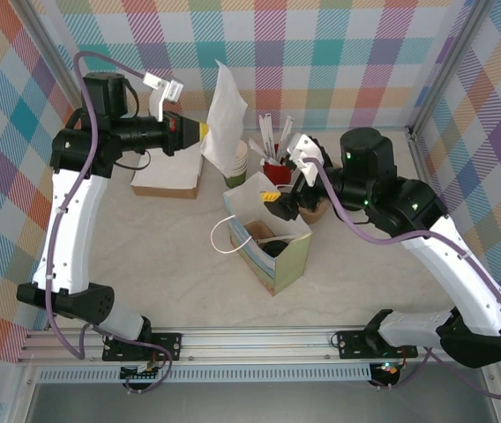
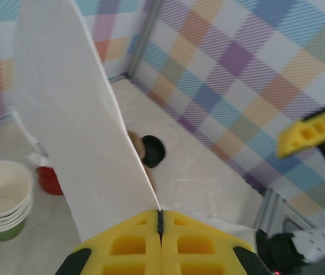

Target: Pack the takeout coffee

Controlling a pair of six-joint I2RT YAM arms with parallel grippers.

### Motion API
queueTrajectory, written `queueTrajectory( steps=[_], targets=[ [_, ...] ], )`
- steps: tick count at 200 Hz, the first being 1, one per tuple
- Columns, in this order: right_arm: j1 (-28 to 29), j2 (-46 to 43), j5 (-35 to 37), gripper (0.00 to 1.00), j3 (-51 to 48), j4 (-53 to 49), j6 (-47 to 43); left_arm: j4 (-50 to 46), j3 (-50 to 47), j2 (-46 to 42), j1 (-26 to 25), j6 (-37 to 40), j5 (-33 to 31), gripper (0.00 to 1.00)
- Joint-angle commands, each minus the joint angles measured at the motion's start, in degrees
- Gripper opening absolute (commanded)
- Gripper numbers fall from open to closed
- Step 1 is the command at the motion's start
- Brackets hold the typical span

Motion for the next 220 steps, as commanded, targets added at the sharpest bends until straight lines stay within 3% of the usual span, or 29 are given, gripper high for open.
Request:
queueTrajectory(
  steps=[1,56,101,160,220],
  targets=[
    [0.0,0.6,-5.3,1.00,2.1,6.4,-8.9,0.9,-0.7,-1.8,-1.5,2.8,9.8,0.00],
    [0.0,4.2,-15.3,1.00,5.6,12.4,-13.2,0.4,-0.6,-3.0,-4.4,4.9,14.1,0.00],
    [0.1,8.2,-20.5,1.00,6.6,17.0,-6.2,0.2,-0.7,-2.9,-5.7,5.8,15.0,0.00],
    [0.1,12.6,-20.4,1.00,5.8,20.5,2.0,0.6,-0.7,-2.8,-6.6,6.2,14.9,0.00],
    [0.1,12.8,-18.7,0.79,1.1,21.8,6.3,1.7,-0.3,-3.0,-7.1,6.4,14.5,0.00]
  ],
)
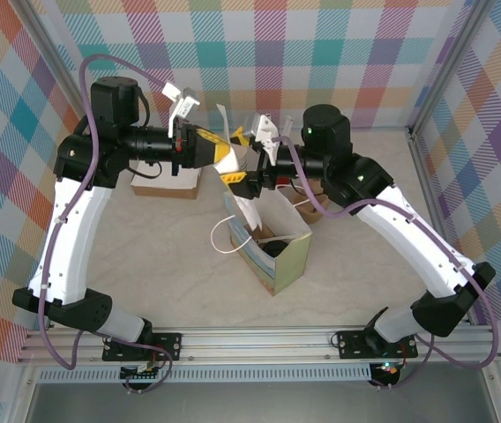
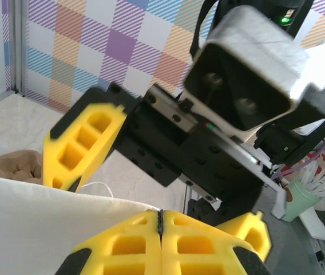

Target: Pack the takeout coffee

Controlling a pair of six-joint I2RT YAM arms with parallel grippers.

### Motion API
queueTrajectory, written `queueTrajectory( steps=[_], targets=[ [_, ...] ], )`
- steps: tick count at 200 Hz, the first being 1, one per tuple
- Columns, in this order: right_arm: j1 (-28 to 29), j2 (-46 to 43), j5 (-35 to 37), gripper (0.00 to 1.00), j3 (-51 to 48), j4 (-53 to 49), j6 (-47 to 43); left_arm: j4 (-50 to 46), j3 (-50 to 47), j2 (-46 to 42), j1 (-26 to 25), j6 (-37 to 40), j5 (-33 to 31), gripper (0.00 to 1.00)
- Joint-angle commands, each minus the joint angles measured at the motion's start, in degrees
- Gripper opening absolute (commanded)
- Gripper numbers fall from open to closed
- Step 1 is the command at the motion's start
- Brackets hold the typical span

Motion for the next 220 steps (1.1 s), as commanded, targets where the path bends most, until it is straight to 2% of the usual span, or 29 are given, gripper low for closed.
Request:
queueTrajectory(
  steps=[1,21,82,91,96,124,130,172,220],
  targets=[
    [0.1,-0.2,-0.4,0.78,-1.8,2.8,2.7,2.0,-0.3,-1.4,-0.6,1.3,1.3,0.00],
    [0.1,-0.4,0.3,0.65,-2.7,2.2,3.3,2.3,-0.3,-1.8,-0.6,1.4,1.2,0.00],
    [0.0,-2.5,3.8,0.09,-2.7,-1.8,5.0,2.5,-0.5,-2.6,-0.7,1.3,-0.1,0.00],
    [0.1,-2.9,4.4,0.03,-2.5,-2.9,5.2,2.7,-0.6,-2.9,-0.7,1.1,-0.4,0.05],
    [0.1,-3.2,4.8,0.00,-2.4,-3.6,5.4,2.8,-0.6,-3.1,-0.7,0.9,-0.7,0.11],
    [0.1,-5.0,6.8,0.00,-2.0,-6.8,5.8,3.8,-1.3,-5.5,-0.7,0.4,-2.9,0.28],
    [0.1,-5.5,7.3,0.00,-1.8,-7.5,6.0,4.2,-1.6,-6.2,-0.7,0.3,-3.8,0.34],
    [0.1,-7.7,10.1,0.00,0.4,-13.7,6.1,12.5,-11.4,-16.0,-0.7,-2.7,-13.6,0.65],
    [0.1,-9.5,13.8,0.00,3.4,-20.6,6.2,21.1,-27.3,-27.6,-0.7,-9.2,-25.8,0.84]
  ],
)
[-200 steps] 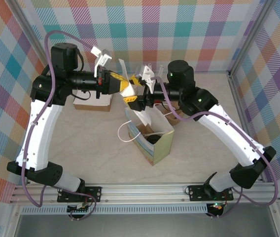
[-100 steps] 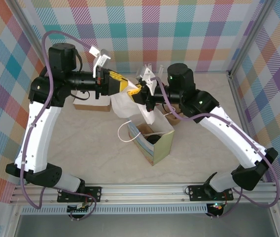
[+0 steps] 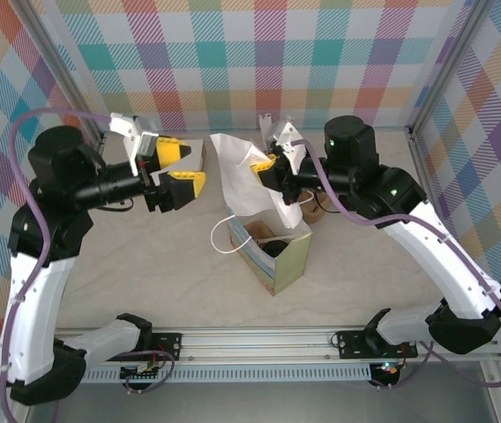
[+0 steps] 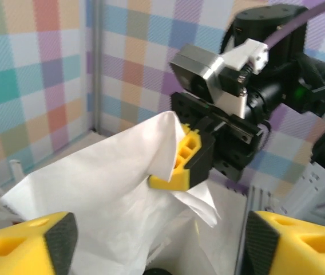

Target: Pack the takeout coffee

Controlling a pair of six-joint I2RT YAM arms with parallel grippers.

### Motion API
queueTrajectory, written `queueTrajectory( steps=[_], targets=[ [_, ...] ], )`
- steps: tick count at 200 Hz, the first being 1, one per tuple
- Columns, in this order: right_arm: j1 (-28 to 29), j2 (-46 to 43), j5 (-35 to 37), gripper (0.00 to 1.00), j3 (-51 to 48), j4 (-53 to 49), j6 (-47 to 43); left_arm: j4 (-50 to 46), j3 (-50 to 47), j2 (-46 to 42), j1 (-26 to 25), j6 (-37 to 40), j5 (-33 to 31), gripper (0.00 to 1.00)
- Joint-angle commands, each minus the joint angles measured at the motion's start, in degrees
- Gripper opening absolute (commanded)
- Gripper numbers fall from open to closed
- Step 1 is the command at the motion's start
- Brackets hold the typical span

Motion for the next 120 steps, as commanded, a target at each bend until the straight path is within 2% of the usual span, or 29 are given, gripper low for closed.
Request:
queueTrajectory(
  steps=[1,36,120],
  targets=[
    [0.0,-1.7,2.6,0.00,3.1,-5.1,0.8,7.0,-6.4,-3.5,-0.5,-4.5,-8.3,0.84],
    [0.0,-2.5,3.8,0.00,3.7,-8.1,1.8,7.9,-15.1,-8.2,-0.5,-8.1,-17.2,0.91],
    [0.0,-2.8,6.3,0.00,3.4,-13.4,3.7,4.8,-31.5,-16.3,-0.5,-13.3,-35.6,0.94]
  ],
)
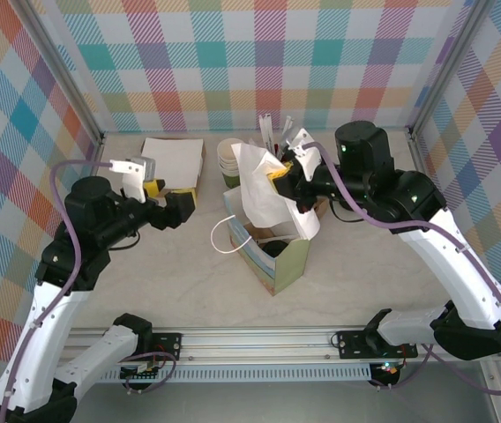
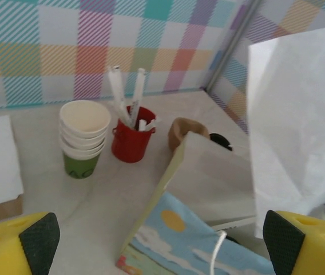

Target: Pack the takeout coffee

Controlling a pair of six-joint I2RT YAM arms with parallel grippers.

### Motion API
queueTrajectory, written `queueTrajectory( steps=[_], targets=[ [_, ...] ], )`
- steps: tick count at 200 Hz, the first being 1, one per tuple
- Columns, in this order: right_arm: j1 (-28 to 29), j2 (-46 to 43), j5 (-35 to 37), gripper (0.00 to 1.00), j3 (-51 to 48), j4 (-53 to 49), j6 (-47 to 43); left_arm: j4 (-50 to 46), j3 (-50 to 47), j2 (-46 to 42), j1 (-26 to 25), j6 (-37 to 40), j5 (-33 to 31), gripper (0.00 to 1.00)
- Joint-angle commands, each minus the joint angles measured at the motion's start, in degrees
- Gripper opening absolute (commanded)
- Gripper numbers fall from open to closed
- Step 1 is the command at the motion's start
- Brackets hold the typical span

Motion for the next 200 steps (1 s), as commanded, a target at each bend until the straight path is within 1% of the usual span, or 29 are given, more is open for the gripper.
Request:
queueTrajectory(
  steps=[1,27,83,145,200],
  targets=[
    [0.0,-0.5,1.7,0.00,1.1,-2.6,1.0,-0.4,-2.7,-2.1,-0.5,-2.0,-7.8,0.94],
    [0.0,0.0,3.1,0.00,1.2,-3.8,0.7,-1.8,-6.7,-3.7,-0.5,-3.6,-12.4,0.95],
    [0.0,3.3,3.8,0.00,2.7,-6.6,-0.8,-2.3,-13.7,-7.8,-0.5,-5.9,-14.8,0.95],
    [0.0,6.7,-1.6,0.00,2.1,-7.6,-1.8,-2.7,-14.4,-8.4,-0.5,-5.6,-15.7,0.97],
    [0.0,7.9,-3.1,0.00,1.3,-9.3,-2.7,-2.9,-14.5,-8.4,-0.5,-5.6,-15.8,0.98]
  ],
)
